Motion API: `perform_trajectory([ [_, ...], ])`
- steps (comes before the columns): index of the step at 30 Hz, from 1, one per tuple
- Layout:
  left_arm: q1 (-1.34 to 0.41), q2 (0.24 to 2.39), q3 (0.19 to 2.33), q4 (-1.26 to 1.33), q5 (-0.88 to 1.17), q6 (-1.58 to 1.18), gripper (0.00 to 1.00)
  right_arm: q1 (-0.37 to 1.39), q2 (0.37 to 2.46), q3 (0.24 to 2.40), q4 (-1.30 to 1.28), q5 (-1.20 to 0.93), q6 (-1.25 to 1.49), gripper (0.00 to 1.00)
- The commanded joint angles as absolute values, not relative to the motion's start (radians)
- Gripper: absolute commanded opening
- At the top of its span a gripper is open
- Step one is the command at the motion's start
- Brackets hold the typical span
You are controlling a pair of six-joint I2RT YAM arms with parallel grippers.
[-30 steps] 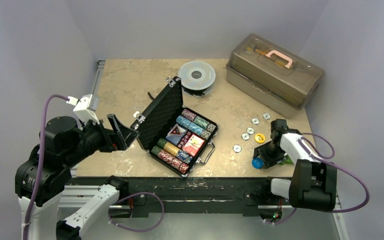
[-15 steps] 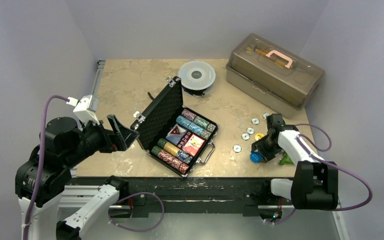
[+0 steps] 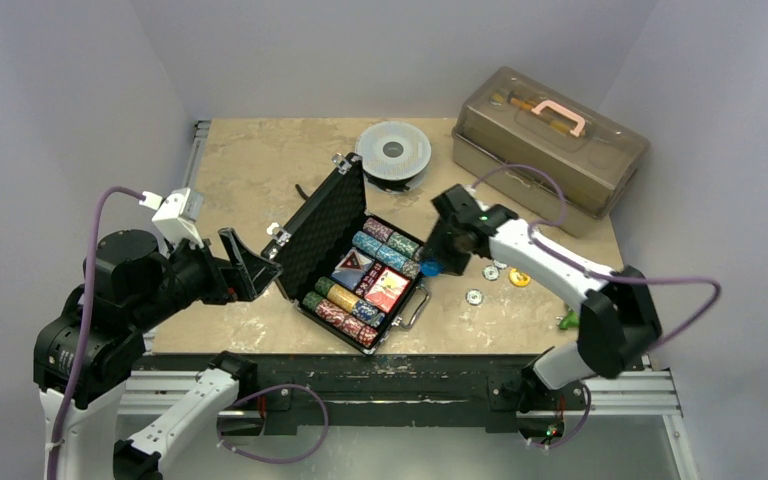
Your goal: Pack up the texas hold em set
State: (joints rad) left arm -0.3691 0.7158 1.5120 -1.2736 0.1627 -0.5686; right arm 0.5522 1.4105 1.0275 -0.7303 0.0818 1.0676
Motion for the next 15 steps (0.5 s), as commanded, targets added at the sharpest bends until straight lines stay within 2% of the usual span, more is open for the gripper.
perform_trajectory([
  [1, -0.376, 0.733, 1.531, -1.248, 0.193, -0.569, 0.85, 0.711, 1.589, 1.246, -0.696, 0.083, 1.082, 0.24],
  [7, -0.375, 0.729, 1.54, -1.265, 0.19, -0.561, 0.85, 0.806, 1.779, 1.423, -0.72, 0.068, 1.029, 0.24],
  [15, -0.376, 0.721, 1.552, -1.296, 0.169, -0.54, 0.85, 0.853, 1.861, 1.452, -0.766, 0.08, 0.973, 0.24],
])
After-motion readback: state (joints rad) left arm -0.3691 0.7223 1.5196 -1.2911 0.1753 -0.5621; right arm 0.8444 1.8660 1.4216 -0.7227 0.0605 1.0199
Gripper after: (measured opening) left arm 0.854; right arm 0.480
